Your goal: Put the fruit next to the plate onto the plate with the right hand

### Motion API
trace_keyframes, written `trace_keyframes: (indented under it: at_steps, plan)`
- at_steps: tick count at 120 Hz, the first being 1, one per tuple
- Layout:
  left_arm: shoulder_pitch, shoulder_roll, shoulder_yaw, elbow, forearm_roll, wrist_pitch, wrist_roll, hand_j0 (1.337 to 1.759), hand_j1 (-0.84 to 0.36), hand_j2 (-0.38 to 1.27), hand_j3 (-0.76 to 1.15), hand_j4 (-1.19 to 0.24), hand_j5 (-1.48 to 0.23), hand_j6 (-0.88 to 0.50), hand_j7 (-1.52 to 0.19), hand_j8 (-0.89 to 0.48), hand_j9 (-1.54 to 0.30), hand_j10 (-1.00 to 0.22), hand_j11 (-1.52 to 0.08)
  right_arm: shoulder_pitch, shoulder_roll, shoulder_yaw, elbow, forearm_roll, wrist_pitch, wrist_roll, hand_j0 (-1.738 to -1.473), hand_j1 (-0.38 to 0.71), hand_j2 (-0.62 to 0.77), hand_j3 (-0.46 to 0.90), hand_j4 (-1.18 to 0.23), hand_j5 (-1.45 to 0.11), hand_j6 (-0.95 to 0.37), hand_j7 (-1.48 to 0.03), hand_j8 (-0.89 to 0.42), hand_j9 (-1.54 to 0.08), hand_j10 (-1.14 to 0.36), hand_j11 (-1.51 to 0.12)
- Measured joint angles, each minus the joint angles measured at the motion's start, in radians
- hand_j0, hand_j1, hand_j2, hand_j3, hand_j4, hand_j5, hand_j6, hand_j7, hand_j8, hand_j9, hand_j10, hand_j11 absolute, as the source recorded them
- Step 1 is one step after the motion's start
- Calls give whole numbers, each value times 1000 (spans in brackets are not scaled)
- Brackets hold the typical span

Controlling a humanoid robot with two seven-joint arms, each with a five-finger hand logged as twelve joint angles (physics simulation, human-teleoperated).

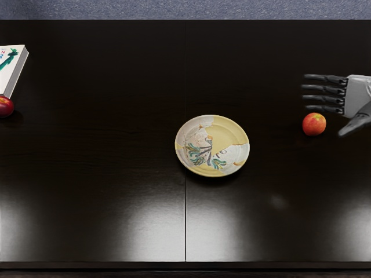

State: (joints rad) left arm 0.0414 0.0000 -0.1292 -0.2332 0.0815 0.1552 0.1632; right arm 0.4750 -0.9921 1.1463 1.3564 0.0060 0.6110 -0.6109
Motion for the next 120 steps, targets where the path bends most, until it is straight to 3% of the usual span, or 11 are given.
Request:
trace_keyframes:
  at_steps: [19, 29, 53, 67, 93, 120]
  plan:
    - [0, 0, 0, 0, 0, 0, 0, 1658, 341, 2, 0, -7, -9, -7, -9, -7, -9, -7, -9, 3, 1, -5, -9, -1, 0, 0, -1658, -329, -3, 0, -16, -23, -16, -23, -16, -23, -17, -23]
    - [0, 0, 0, 0, 0, 0, 0, 1658, 341, 2, 0, -7, -9, -7, -9, -7, -9, -7, -9, 42, 2, -37, 5, -41, 1, 0, -1658, -327, -3, 0, -18, -25, -17, -25, -18, -25, -18, -25]
    - [0, 0, 0, 0, 0, 0, 0, 1658, 341, 2, 0, -7, -9, -7, -9, -7, -9, -7, -9, 146, 5, -104, 145, -449, -152, 0, -1658, -322, -4, 0, -23, -30, -23, -30, -23, -30, -23, -30]
    - [0, 0, 0, 0, 0, 0, -1, 1658, 340, 2, 0, -7, -9, -7, -9, -7, -9, -7, -9, 283, 34, -281, 161, -627, -288, 0, -1658, -321, -4, 0, -26, -32, -26, -32, -26, -32, -25, -32]
    - [0, 0, 0, 0, 0, 0, 0, 1658, 341, 2, 0, -7, -9, -7, -9, -7, -9, -7, -9, 376, 153, -525, 100, -963, -562, 0, -1658, -321, -4, 0, -27, -32, -29, -32, -28, -32, -27, -32]
    - [0, 0, 0, 0, 0, 0, 0, 1658, 340, 2, 0, -7, -9, -7, -9, -7, -9, -7, -9, 387, 279, -660, -25, -1091, -711, 0, -1658, -320, -3, 0, -30, -34, -32, -33, -31, -34, -29, -34]
